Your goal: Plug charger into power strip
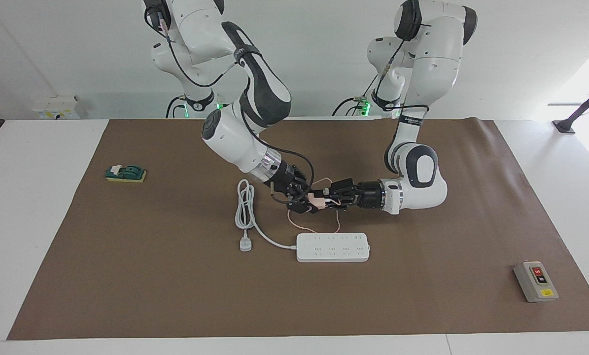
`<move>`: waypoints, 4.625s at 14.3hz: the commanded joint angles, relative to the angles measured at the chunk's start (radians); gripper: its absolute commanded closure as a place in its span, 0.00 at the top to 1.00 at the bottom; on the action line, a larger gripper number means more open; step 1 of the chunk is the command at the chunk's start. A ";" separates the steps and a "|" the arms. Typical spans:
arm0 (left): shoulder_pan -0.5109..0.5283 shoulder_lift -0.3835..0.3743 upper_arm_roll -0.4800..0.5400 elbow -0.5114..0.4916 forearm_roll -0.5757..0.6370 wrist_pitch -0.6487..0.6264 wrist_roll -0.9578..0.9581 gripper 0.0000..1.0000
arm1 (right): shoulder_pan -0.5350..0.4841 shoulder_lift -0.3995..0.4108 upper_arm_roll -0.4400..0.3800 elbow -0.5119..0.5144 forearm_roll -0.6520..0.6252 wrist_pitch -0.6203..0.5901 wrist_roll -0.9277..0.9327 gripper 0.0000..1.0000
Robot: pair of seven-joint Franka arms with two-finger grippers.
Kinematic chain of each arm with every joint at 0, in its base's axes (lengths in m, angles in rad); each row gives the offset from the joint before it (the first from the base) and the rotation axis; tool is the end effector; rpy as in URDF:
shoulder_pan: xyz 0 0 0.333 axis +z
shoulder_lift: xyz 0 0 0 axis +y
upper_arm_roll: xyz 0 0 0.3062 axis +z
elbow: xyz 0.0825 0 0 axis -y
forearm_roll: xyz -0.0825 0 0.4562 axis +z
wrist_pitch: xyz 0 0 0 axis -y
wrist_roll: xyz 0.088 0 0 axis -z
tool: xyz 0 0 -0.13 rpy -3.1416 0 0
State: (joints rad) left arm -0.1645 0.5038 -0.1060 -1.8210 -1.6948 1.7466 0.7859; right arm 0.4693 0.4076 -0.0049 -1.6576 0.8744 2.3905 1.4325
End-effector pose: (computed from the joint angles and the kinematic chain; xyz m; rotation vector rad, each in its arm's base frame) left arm 0.6460 -0.2901 0.2519 1.5506 -0.0470 -0.0230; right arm 0.6772 0.3605 0.3502 -1.7697 1.6996 0.4905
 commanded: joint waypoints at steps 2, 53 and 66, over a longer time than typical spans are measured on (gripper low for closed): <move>0.023 -0.037 0.006 -0.028 -0.016 0.001 0.021 0.00 | -0.012 0.008 -0.007 0.019 -0.002 -0.034 0.029 1.00; -0.087 -0.082 0.005 0.499 1.727 0.089 -2.579 0.00 | -0.505 -0.463 -0.014 -0.014 -0.874 -0.855 -1.613 1.00; -0.202 0.079 0.011 0.497 1.730 0.202 -2.821 0.00 | -0.503 -0.467 -0.020 -0.010 -0.877 -0.855 -1.617 1.00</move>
State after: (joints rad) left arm -0.3579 0.5560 -0.1061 -1.3527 0.0148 1.9402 -2.0057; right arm -0.0194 -0.0456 -0.0300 -1.6621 -0.0210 1.5343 -0.1924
